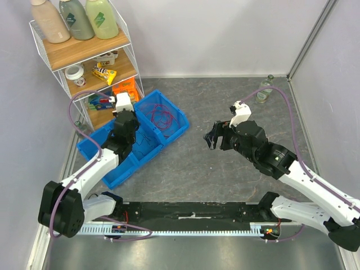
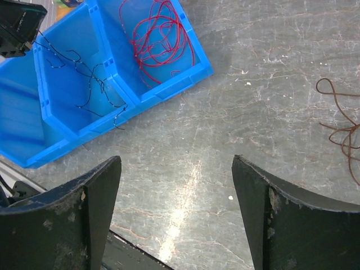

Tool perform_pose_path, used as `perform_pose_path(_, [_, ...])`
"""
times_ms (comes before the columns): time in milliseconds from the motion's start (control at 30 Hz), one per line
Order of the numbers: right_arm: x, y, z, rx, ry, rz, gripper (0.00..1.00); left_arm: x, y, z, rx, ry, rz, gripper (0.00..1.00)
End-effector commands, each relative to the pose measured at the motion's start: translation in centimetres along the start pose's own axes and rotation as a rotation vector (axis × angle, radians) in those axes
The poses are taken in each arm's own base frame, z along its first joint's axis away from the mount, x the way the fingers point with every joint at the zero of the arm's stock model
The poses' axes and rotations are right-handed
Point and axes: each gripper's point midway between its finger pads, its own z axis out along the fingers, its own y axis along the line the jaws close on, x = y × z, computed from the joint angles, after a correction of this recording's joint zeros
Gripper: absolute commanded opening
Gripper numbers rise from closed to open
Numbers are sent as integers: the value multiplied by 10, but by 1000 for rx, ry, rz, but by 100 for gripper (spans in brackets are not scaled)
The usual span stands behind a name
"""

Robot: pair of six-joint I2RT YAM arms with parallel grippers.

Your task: Untangle the cables

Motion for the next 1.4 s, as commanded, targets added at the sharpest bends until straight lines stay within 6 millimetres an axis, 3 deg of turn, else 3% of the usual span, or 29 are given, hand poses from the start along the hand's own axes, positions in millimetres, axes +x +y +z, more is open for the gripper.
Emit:
perform_pose_path(0, [-8, 4, -4, -30, -47, 20, 87, 14, -14, 0, 13, 71, -203, 2])
perform_pose_path(133, [-4, 4, -5, -40, -38, 20, 87, 49, -22, -1, 11, 174, -292, 2])
perform_pose_path(200, [2, 3, -5, -41, -27, 21, 87, 57, -15, 1, -33, 182, -290, 2])
perform_pose_path(267, [7, 1, -4, -40, -15, 21, 87, 61, -8, 3, -82, 189, -290, 8])
perform_pose_path(433, [18, -1, 2, -32, 18, 16, 87, 60, -8, -3, -116, 263, -311, 74])
perform_pose_path(533, [21, -3, 6, -25, 27, 9, 88, 49, -17, -14, -63, 300, -343, 89])
perform_pose_path(700, [25, -11, 16, 31, 42, -3, 87, 27, -47, -42, 150, 340, -438, 93])
perform_pose_path(933, [31, -33, 28, 134, 63, -51, 88, 17, -54, -79, 309, 355, -441, 91])
perform_pose_path(1000, [31, -59, 34, 253, 59, -46, 88, 10, -58, -91, 384, 346, -409, 90])
perform_pose_path(1167, [50, -166, 51, 574, 134, 85, 88, -17, -105, -151, 838, 355, -358, 90])
perform_pose_path(1367, [66, -257, 78, 773, 208, 224, 92, -5, -135, -219, 1240, 520, -389, 89])
